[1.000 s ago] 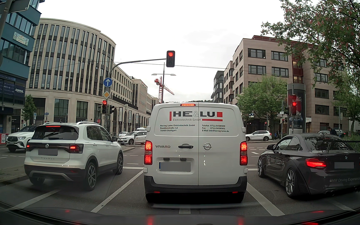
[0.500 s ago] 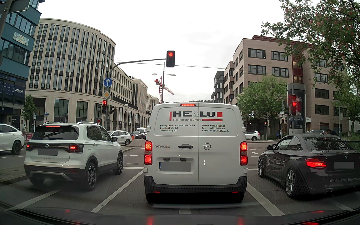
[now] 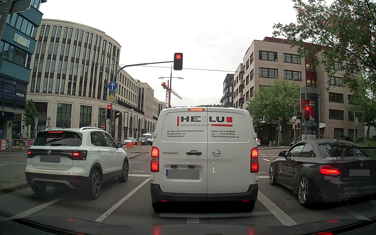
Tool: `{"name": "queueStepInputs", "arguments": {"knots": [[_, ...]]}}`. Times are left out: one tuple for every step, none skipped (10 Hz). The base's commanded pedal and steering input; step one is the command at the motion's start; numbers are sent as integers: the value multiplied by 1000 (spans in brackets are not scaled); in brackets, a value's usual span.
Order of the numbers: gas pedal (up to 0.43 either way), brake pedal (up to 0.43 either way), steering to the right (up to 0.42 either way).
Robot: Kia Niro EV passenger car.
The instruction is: Follow the waypoints while adhering to traffic rules and regulations
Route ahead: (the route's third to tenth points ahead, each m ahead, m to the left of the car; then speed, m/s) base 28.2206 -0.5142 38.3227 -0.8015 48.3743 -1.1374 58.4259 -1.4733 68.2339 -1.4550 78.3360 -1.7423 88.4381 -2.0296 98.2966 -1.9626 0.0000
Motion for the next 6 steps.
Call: {"name": "queueStepInputs", "arguments": {"knots": [[0,274,-17],[0,274,-16],[0,280,-16],[0,280,-17],[0,274,-17],[0,280,-17]]}}
